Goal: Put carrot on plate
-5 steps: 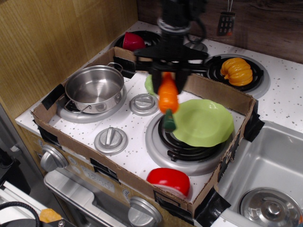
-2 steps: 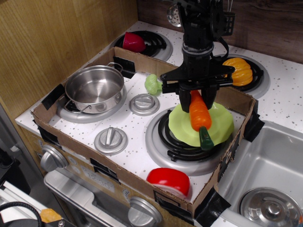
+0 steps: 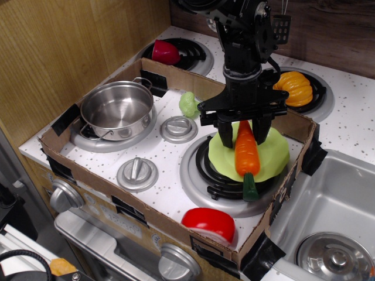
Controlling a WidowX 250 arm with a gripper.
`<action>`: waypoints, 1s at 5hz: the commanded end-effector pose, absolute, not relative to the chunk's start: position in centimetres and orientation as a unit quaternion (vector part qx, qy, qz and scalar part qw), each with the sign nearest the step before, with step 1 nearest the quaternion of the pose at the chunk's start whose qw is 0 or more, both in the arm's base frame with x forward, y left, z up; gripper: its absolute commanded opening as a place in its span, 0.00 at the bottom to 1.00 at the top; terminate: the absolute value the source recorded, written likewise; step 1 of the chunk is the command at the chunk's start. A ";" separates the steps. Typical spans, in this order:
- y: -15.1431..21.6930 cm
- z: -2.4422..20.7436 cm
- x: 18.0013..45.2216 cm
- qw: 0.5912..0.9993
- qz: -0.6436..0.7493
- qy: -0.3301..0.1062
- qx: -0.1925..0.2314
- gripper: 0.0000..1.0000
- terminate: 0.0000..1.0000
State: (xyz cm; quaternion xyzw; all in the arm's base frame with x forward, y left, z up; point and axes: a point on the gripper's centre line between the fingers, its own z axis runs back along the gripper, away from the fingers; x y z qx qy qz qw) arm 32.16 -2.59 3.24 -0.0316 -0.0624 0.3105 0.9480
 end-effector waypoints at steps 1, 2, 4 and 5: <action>-3.0 5.6 33.1 0.946 0.315 -0.079 -0.017 1.00 0.00; -3.0 7.2 33.0 0.943 0.322 -0.087 0.002 1.00 0.00; -1.8 11.6 32.8 0.939 0.328 -0.103 0.029 1.00 0.00; -1.3 13.1 32.5 0.938 0.327 -0.105 0.042 1.00 0.00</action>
